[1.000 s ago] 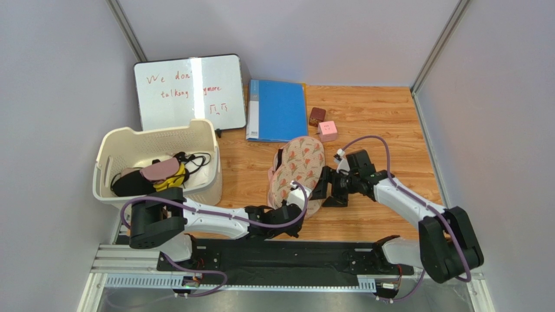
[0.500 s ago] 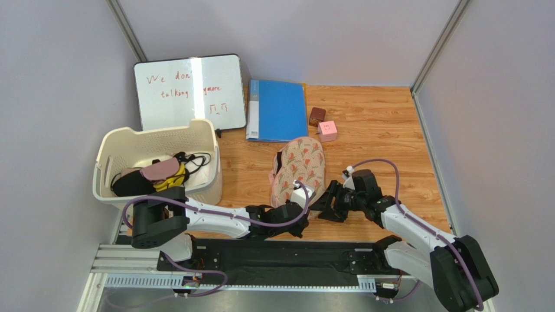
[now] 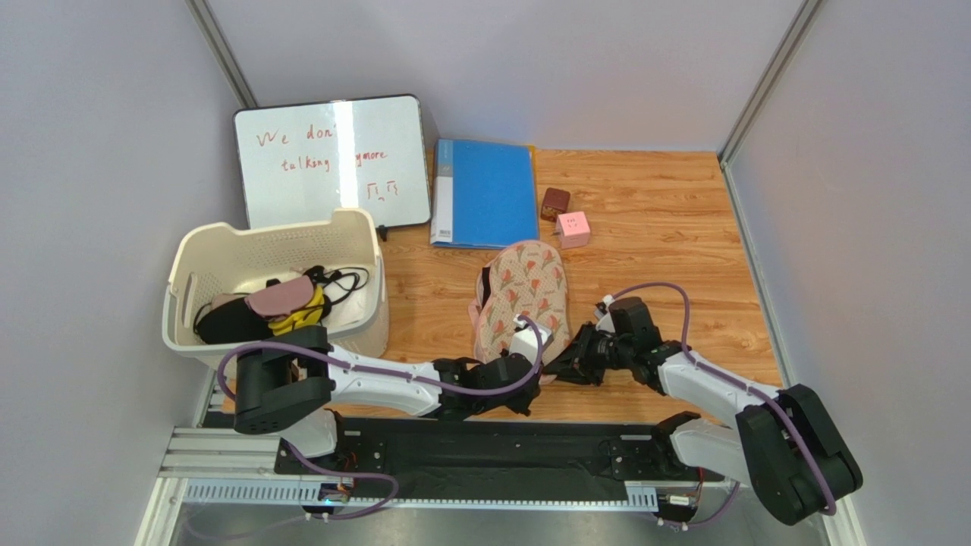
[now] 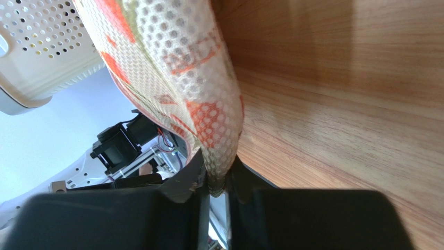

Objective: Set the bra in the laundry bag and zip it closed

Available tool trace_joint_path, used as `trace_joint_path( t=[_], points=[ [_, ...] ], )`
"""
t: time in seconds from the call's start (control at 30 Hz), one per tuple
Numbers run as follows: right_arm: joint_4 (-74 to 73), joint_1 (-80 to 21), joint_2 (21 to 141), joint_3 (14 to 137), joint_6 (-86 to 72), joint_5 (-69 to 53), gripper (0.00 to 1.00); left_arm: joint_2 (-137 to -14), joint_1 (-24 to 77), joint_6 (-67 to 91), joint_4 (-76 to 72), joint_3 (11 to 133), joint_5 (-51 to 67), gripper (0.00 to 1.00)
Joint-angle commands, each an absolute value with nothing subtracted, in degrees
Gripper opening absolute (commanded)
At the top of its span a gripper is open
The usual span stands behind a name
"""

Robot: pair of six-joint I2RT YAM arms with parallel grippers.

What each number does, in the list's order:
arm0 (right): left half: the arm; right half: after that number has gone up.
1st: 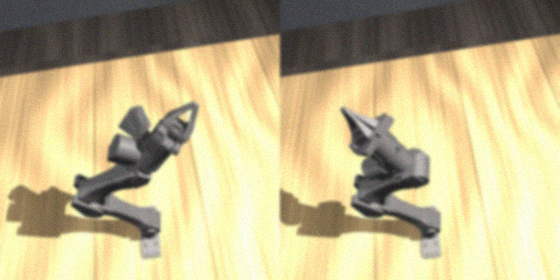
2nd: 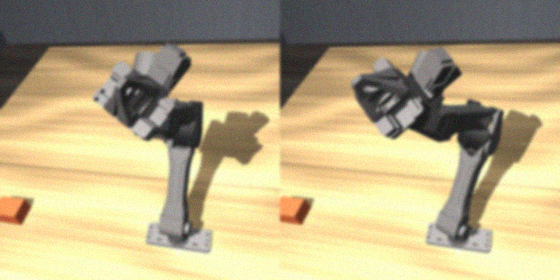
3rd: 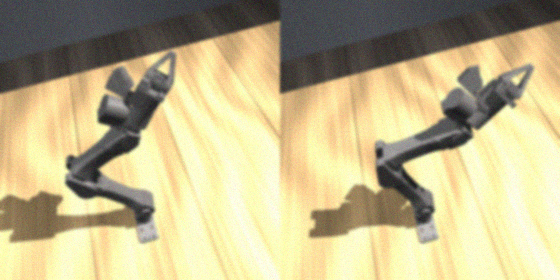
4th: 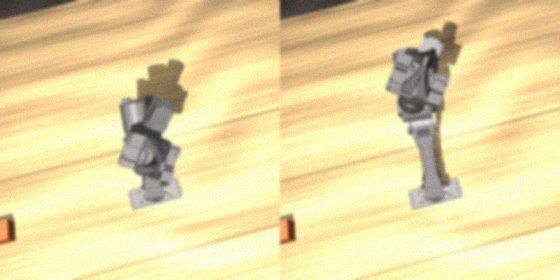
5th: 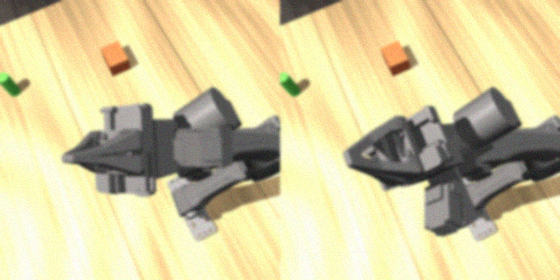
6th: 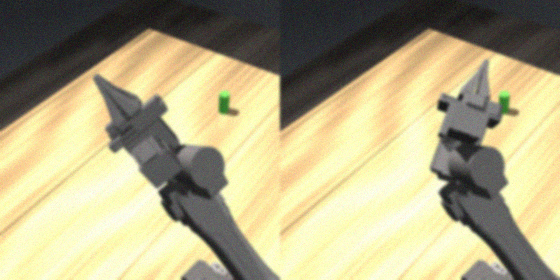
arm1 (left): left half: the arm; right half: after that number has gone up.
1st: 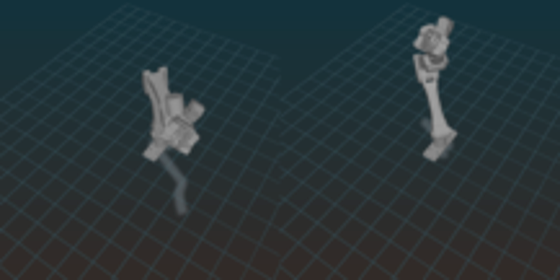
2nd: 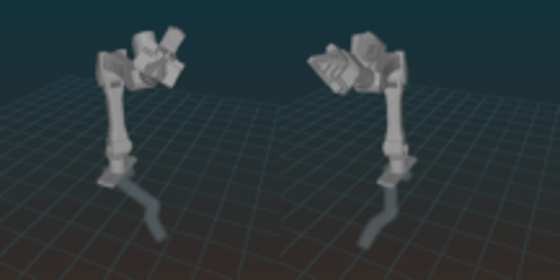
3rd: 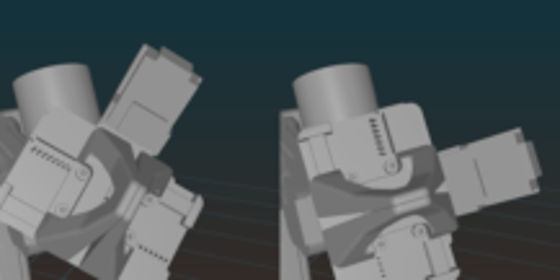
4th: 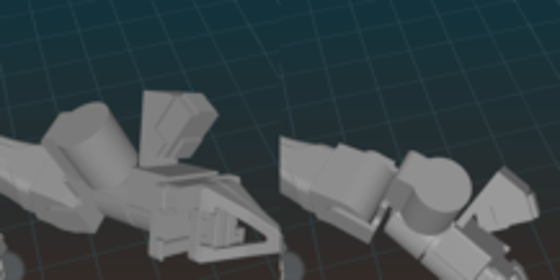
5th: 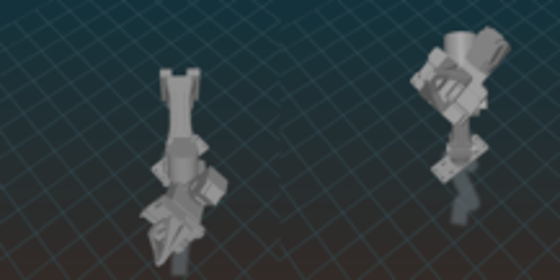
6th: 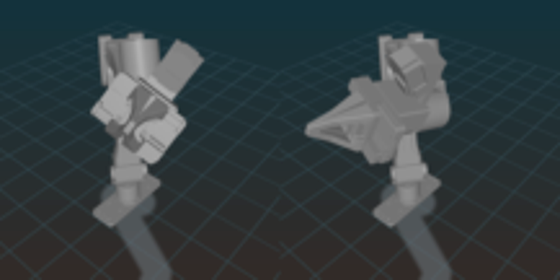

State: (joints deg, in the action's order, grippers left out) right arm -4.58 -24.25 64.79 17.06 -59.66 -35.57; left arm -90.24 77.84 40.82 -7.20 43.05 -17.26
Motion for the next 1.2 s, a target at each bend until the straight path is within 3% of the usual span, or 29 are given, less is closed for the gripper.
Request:
trace_joint_path(
  t=[0.0, 0.03, 0.47, 0.6, 0.9, 0.97, 1.0, 1.1, 1.17],
  points=[
    [-3.4, -23.8, 65.8, 19.0, -57.1, -37.8, 0.04, -90.5, 76.7, 44.2, -4.2, 43.7, -19.9, 0.0],
    [-3.3, -23.4, 66.6, 19.1, -55.8, -38.3, 0.0, -90.5, 76.5, 44.6, -4.1, 42.4, -19.9, 0.0],
    [-4.6, -19.9, 69.7, 21.5, -49.6, -45.3, 0.0, -82.5, 75.8, 46.0, 1.3, 33.2, -23.0, 0.0],
    [-11.1, -19.9, 70.9, 26.5, -43.6, -44.8, 0.0, -80.5, 75.4, 44.3, 4.7, 32.0, -24.3, 0.0],
    [-11.6, -20.4, 78.7, 33.3, -40.0, -43.9, 0.02, -80.5, 75.7, 38.3, 0.4, 38.3, -15.4, 0.0],
    [-10.8, -20.8, 81.8, 35.5, -39.7, -43.6, 0.1, -83.2, 75.7, 38.4, -5.2, 39.9, -13.4, 0.0],
    [-10.7, -20.8, 82.7, 36.2, -39.4, -43.2, 0.24, -84.4, 75.7, 38.2, -6.8, 41.6, -12.6, 0.0],
    [-13.2, -20.7, 85.0, 39.1, -37.0, -40.6, 0.53, -90.0, 75.7, 37.9, -9.6, 46.7, -9.8, 0.0],
    [-14.3, -20.7, 84.0, 38.7, -36.6, -39.1, 0.63, -93.7, 75.7, 37.7, -9.5, 48.9, -8.5, 0.0]
  ],
)
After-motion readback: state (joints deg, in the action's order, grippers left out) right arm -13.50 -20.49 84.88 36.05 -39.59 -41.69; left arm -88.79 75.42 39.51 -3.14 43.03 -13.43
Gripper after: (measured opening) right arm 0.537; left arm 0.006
